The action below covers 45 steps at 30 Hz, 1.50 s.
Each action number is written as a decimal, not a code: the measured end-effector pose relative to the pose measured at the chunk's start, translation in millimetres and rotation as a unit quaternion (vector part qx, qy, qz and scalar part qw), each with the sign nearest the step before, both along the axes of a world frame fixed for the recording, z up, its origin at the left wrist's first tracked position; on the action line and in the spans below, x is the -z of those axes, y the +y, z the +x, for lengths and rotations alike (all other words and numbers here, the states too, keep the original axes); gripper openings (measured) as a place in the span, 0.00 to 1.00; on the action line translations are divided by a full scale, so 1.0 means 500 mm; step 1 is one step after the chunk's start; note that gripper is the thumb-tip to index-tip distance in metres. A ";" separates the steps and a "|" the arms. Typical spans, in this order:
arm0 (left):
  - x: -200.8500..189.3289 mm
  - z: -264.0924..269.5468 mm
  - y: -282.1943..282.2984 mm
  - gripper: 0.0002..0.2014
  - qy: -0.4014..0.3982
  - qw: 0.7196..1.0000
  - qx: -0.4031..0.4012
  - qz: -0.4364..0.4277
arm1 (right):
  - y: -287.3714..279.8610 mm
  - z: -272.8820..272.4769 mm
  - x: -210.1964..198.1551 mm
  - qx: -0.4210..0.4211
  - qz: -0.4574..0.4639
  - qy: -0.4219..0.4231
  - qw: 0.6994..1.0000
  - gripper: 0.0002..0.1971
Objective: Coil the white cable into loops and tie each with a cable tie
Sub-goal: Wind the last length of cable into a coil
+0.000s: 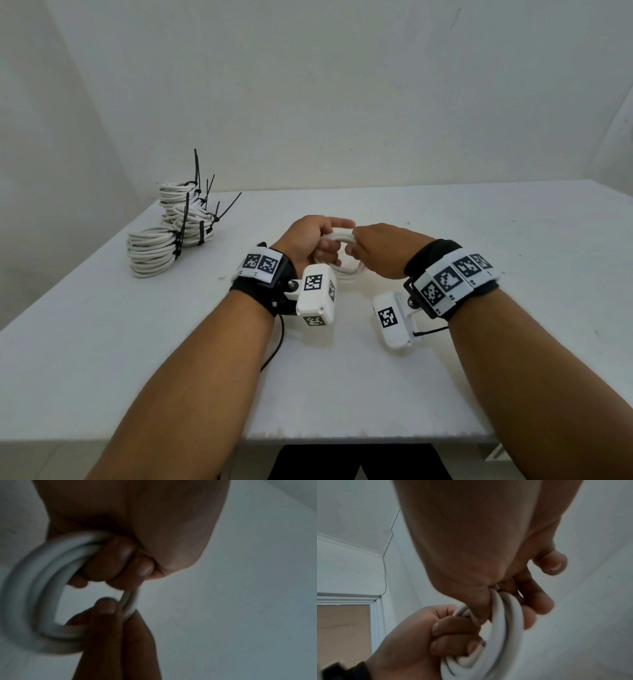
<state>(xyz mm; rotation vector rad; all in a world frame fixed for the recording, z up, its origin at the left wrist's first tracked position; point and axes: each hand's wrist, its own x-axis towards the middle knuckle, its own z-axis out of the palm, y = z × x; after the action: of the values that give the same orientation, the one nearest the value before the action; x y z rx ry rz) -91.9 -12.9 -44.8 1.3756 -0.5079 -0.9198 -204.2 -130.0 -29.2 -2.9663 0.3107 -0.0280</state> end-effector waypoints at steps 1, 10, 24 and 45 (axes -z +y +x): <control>-0.002 -0.005 -0.003 0.20 0.002 0.999 -0.027 -0.018 | 0.001 0.003 -0.001 0.004 0.007 -0.021 1.000 0.12; -0.002 -0.019 -0.022 0.15 -0.027 0.985 -0.119 -0.119 | 0.008 0.013 -0.004 0.089 0.024 -0.119 0.989 0.13; 0.003 -0.054 -0.048 0.13 -0.077 0.992 -0.071 -0.065 | -0.013 -0.019 0.008 0.120 0.067 -0.089 0.987 0.12; 0.011 -0.343 -0.284 0.12 -0.026 0.999 0.002 -0.021 | -0.242 -0.437 0.025 0.350 0.200 -0.179 0.898 0.12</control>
<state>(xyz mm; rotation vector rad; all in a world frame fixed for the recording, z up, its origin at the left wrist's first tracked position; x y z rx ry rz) -263.4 -154.8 -50.5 1.3636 -0.5662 -0.8745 -422.6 -250.8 -41.7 -2.2353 1.1436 -0.5145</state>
